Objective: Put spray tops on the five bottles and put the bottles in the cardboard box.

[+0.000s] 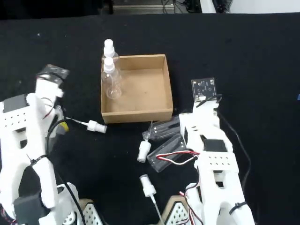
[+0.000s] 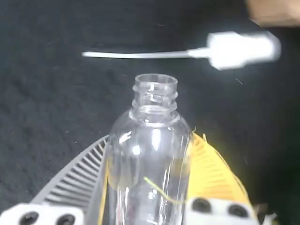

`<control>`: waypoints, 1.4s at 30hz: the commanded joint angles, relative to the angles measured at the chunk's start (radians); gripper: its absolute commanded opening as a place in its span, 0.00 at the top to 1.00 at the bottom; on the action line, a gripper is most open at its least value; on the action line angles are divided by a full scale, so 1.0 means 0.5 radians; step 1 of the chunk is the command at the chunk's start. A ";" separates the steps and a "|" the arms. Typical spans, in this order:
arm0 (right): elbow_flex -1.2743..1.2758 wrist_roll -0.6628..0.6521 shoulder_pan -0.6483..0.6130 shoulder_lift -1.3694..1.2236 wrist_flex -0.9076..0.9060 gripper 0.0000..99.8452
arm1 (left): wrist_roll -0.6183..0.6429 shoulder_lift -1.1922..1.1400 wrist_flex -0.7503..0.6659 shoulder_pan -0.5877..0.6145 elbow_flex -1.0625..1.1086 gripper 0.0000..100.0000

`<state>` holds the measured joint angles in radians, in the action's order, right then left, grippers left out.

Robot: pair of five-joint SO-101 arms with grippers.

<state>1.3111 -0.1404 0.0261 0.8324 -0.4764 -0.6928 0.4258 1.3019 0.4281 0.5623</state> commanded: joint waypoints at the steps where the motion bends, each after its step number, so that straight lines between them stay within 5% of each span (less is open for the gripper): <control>1: -0.339 -0.018 -0.028 0.173 -0.377 0.99 | 0.503 0.043 -0.436 0.186 0.075 0.88; 9: -0.806 -0.028 -0.181 0.535 -1.007 0.90 | 1.301 0.043 -1.065 0.275 0.213 0.88; 17: -1.134 -0.025 -1.240 0.235 -1.252 0.85 | 1.488 0.064 -1.132 0.508 0.265 0.88; 23: -1.158 -0.009 -1.752 -0.311 -0.810 0.85 | 1.801 0.190 -1.310 0.861 0.437 0.88; 31: -1.487 -0.025 -1.826 -1.146 -0.420 0.85 | 1.854 0.338 -1.832 1.036 0.833 0.88; 42: -1.962 -0.310 -1.854 -1.883 -0.411 0.85 | 2.133 0.506 -1.712 1.204 0.885 0.88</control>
<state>0.4304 -0.2340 -0.8853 -0.0545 -0.7158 0.3445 0.6206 0.4304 1.0096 1.0165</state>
